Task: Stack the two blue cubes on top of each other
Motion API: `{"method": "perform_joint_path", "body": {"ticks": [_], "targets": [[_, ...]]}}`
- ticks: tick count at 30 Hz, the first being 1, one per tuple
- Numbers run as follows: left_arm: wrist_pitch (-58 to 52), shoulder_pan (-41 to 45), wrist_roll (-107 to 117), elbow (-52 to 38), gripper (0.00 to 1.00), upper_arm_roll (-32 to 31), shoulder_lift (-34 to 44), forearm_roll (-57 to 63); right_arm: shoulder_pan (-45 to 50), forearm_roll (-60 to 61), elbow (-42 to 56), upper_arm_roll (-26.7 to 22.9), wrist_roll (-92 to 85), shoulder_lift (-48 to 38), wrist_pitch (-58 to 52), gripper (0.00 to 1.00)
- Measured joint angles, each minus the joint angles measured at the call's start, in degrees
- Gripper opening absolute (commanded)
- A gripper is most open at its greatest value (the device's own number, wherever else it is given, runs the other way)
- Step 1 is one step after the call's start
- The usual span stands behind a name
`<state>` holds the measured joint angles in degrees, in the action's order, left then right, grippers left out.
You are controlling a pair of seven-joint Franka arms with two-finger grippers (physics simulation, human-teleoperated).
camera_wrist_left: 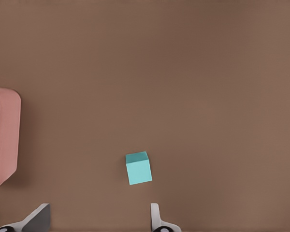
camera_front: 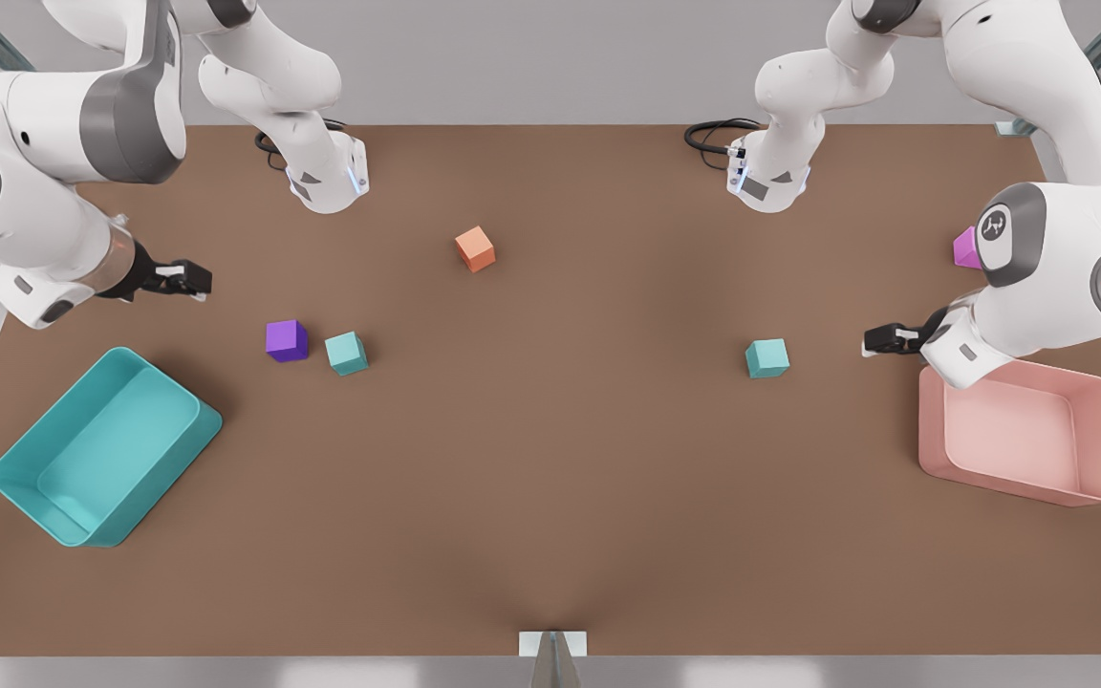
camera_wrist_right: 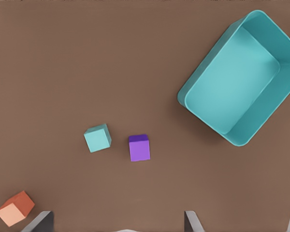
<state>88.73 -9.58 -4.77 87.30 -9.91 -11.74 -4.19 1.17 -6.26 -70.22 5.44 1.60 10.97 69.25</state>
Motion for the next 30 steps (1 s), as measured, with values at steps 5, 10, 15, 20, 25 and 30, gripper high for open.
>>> {"method": "perform_joint_path", "body": {"ticks": [5, 10, 15, 20, 25, 30], "targets": [[0.1, 0.0, -0.3, 0.0, 1.0, 0.0, 0.1, 0.0, 0.6, 0.9, -5.0, 0.6, 0.1, 5.9, 0.2, 1.0], [0.1, -0.1, -0.5, 0.0, 1.0, 0.0, 0.0, -0.1, 2.2, 2.1, -32.7, 1.5, 0.3, 2.8, 17.1, 1.0], [0.1, -0.4, -0.7, 0.0, 1.0, 0.0, 0.1, 0.0, 4.4, 2.7, -46.4, 1.7, 0.7, 3.6, 40.6, 1.0], [0.0, -0.9, -0.8, 0.2, 1.0, 0.0, -0.4, 0.0, 5.2, 2.9, -53.0, 2.1, 1.3, 3.4, 55.8, 1.0], [-1.3, -1.2, -0.8, 0.2, 1.0, 0.0, -1.1, -0.1, 5.2, 2.8, -58.2, 2.9, 1.5, 1.3, 62.7, 1.0], [-2.0, -1.4, -0.9, 0.2, 1.0, 0.0, -1.3, -0.1, 5.5, 2.5, -60.6, 4.1, 1.0, 1.3, 65.4, 1.0]]}}
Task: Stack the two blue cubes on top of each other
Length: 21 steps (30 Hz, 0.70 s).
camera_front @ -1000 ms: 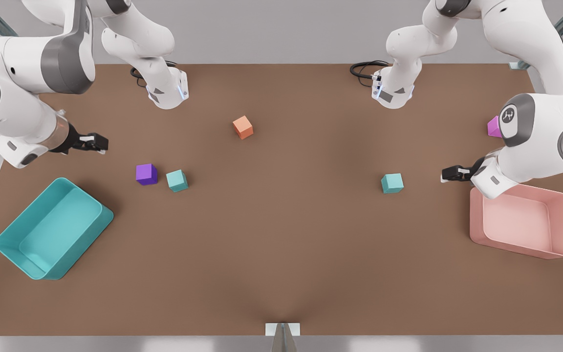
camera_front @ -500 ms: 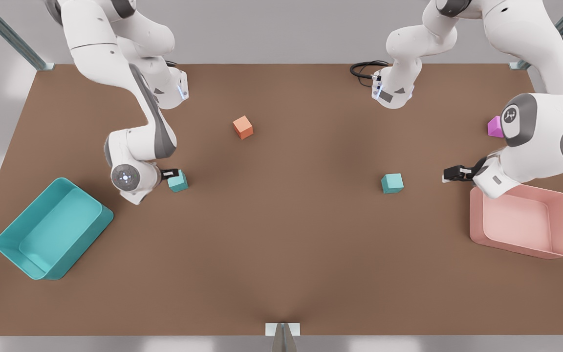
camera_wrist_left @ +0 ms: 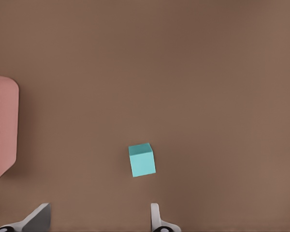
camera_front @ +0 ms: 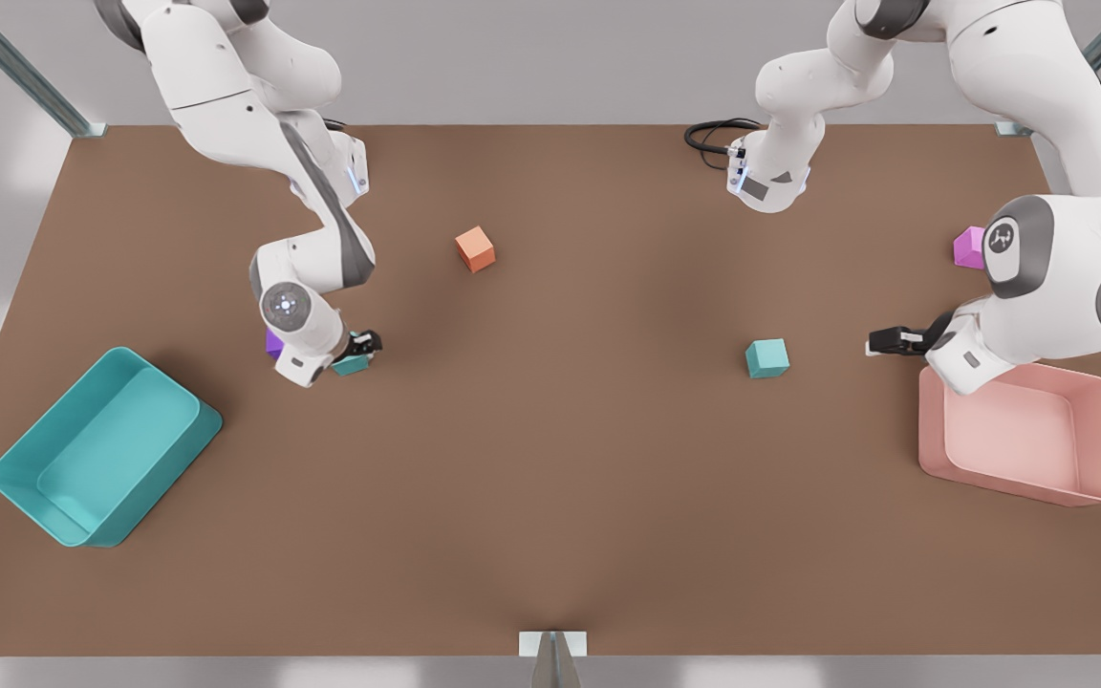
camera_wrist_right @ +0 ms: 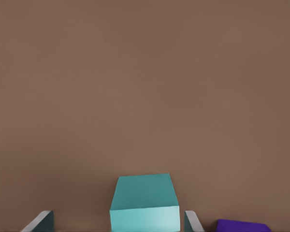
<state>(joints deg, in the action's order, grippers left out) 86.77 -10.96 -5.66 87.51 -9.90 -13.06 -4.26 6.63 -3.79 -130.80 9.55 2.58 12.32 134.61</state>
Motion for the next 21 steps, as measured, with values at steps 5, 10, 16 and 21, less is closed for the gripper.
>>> {"method": "perform_joint_path", "body": {"ticks": [5, 10, 16, 21], "targets": [[-0.5, 0.0, 0.0, 0.0, 1.0, 0.0, 0.0, 0.0, -0.3, -0.1, -1.1, -0.1, -1.2, 0.1, 0.9, 1.0], [-1.0, 0.0, 0.0, 0.0, 1.0, 0.0, 0.0, 0.0, -0.4, -0.2, -1.6, -0.3, -2.1, 0.7, 1.0, 1.0], [-1.3, -0.1, 0.0, 0.0, 1.0, 0.0, 0.0, 0.0, -1.3, -0.2, -2.8, -0.7, -2.9, 0.8, 0.9, 1.0], [-2.0, -0.1, 0.0, 0.0, 1.0, 0.0, 0.0, 0.0, -2.0, -0.2, -2.7, -0.8, -3.4, 1.7, 0.8, 1.0]]}}
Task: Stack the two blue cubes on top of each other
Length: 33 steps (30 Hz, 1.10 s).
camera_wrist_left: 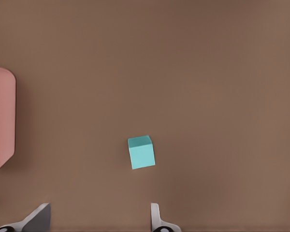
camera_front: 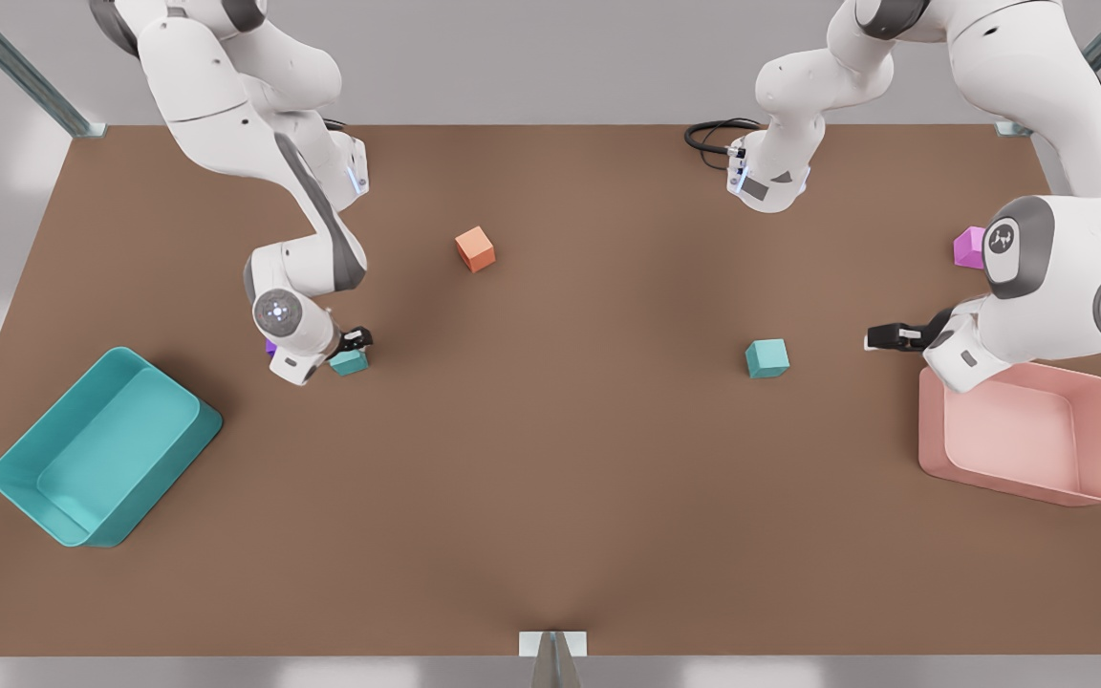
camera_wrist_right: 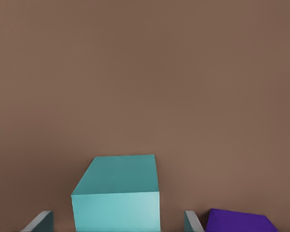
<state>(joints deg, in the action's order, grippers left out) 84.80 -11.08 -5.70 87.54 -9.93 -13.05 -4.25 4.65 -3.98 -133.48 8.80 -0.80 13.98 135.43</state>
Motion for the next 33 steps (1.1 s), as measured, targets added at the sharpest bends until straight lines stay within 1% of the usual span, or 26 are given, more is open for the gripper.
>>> {"method": "perform_joint_path", "body": {"ticks": [16, 18, 19, 20, 21, 23, 27, 30, 33], "targets": [[-1.6, -0.6, 0.0, 0.1, 1.0, 0.0, -1.0, 0.1, 0.1, 0.1, 0.6, 0.0, -0.3, 5.9, 0.1, 1.0], [-1.6, -0.6, 0.0, 0.1, 1.0, 0.0, -1.0, 0.1, 0.1, 0.1, 0.7, 0.0, -0.2, 6.2, 0.1, 0.94], [-1.6, -0.6, 0.0, 0.1, 1.0, 0.0, -1.0, 0.1, 0.1, 0.1, 0.8, 0.0, -0.2, 6.3, 0.1, 0.87], [-1.6, -0.6, 0.0, 0.1, 1.0, 0.0, -1.0, 0.1, 0.1, 0.1, 0.9, 0.0, -0.2, 6.3, 0.0, 0.82], [-1.6, -0.6, 0.0, 0.1, 1.0, 0.0, -1.1, 0.1, 0.1, 0.2, 1.1, 0.0, -0.2, 6.3, 0.0, 0.7], [-1.7, -0.6, 0.0, 0.1, 1.0, 0.0, -1.3, 0.1, 0.1, 0.5, 2.0, 0.0, -0.4, 6.5, -0.5, 0.53], [-1.7, -0.7, 0.0, 0.1, 1.0, 0.0, -1.3, 0.1, 0.1, 1.1, 6.0, 0.1, -1.1, 7.4, -2.5, 0.52], [-1.0, -0.6, 0.0, 0.1, 1.0, 0.0, -2.1, 1.7, 0.7, 3.3, 12.9, 1.7, -1.5, 8.2, -6.2, 0.53], [0.2, -2.4, 0.0, 0.1, 1.0, 0.0, -4.2, 2.8, 8.1, 8.5, 21.1, 2.7, -0.8, 11.2, -9.0, 0.53]]}}
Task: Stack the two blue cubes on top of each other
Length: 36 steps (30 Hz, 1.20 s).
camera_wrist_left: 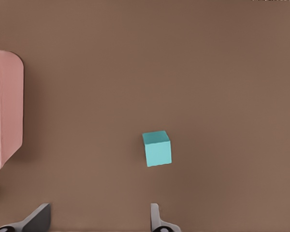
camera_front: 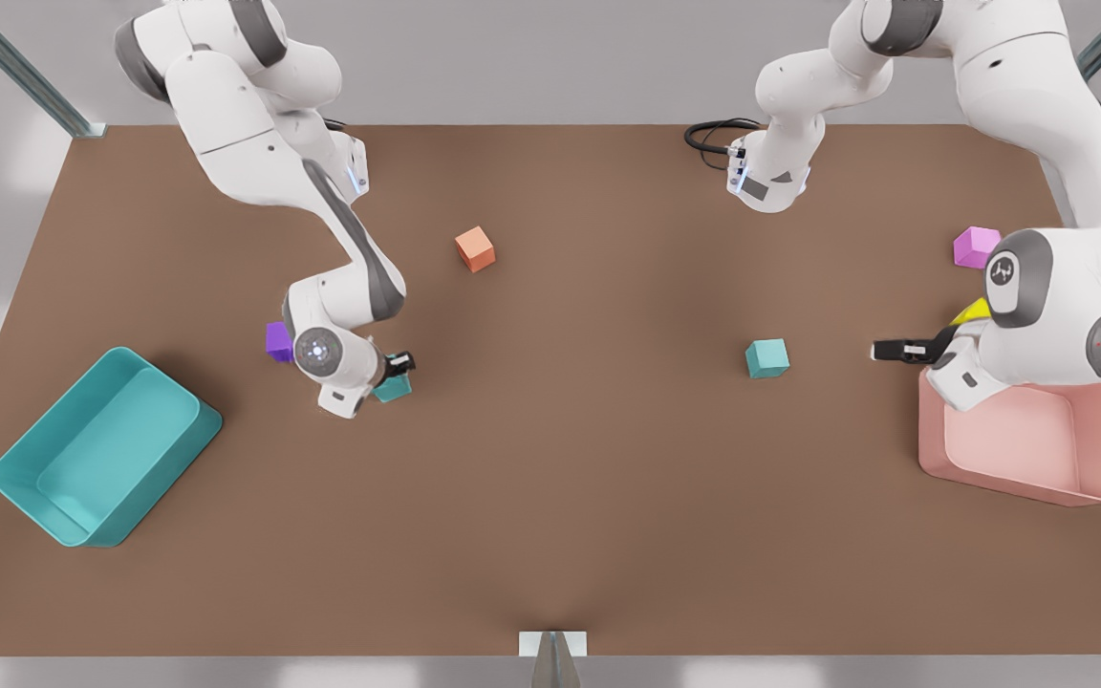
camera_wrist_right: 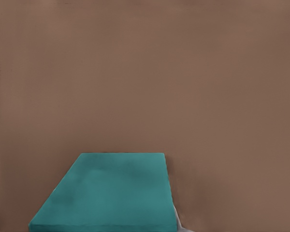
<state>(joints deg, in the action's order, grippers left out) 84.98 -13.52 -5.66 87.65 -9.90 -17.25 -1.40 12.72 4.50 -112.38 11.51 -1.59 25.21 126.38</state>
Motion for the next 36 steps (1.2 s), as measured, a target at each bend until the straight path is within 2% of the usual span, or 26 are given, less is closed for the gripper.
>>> {"method": "perform_joint_path", "body": {"ticks": [3, 5, 8, 12, 13, 21, 23, 25, 27, 32, 34, 36], "targets": [[2.1, 1.2, 0.0, 3.4, 1.0, 1.2, -0.2, 0.7, 10.0, 3.1, 11.5, 0.1, 2.6, 6.4, -1.7, 0.53], [6.2, 10.4, 0.1, 14.5, 1.0, 6.1, 2.1, 1.0, 16.1, 4.0, 20.6, 0.2, 5.3, 11.8, -2.4, 0.54], [15.6, 16.2, 0.9, 26.3, 1.0, 8.3, 3.4, 0.7, 24.1, 4.3, 33.5, 0.0, 10.5, 20.8, -3.1, 0.54], [27.9, 18.1, 2.8, 33.2, 1.0, 8.7, 3.2, -0.6, 28.0, 3.4, 39.8, -0.4, 17.0, 26.4, -3.4, 0.57], [30.5, 18.6, 3.2, 34.2, 1.0, 8.7, 3.0, -1.0, 28.3, 3.0, 40.3, -0.5, 18.5, 27.0, -3.5, 1.0], [41.0, 19.2, 7.7, 39.4, 1.0, 9.8, 1.0, -2.4, 30.1, 1.6, 43.1, -1.2, 28.9, 27.5, -4.0, 1.0], [42.1, 19.6, 9.1, 39.7, 1.0, 9.9, 0.8, -2.5, 27.8, 1.6, 42.6, -1.1, 30.8, 23.7, -5.2, 1.0], [42.8, 20.0, 10.6, 39.8, 1.0, 9.9, 0.7, -2.7, 21.8, 1.7, 42.3, -1.0, 31.9, 16.3, -9.3, 1.0], [43.4, 20.1, 12.0, 40.0, 1.0, 9.9, 0.4, -3.4, 11.6, 1.5, 42.2, -1.2, 31.6, 11.4, -15.3, 1.0], [44.2, 20.4, 14.8, 40.8, 1.0, 9.9, -0.7, -4.0, -14.3, -5.0, 42.0, -1.6, 23.8, 7.3, -28.5, 1.0], [44.4, 20.9, 15.7, 41.2, 1.0, 9.9, -1.5, -4.1, -17.5, -6.7, 41.5, -1.6, 20.1, 1.0, -35.7, 1.0], [44.5, 21.1, 16.5, 41.3, 1.0, 9.9, -2.4, -4.2, -18.4, -7.4, 36.5, -1.4, 16.9, -7.5, -40.6, 1.0]]}}
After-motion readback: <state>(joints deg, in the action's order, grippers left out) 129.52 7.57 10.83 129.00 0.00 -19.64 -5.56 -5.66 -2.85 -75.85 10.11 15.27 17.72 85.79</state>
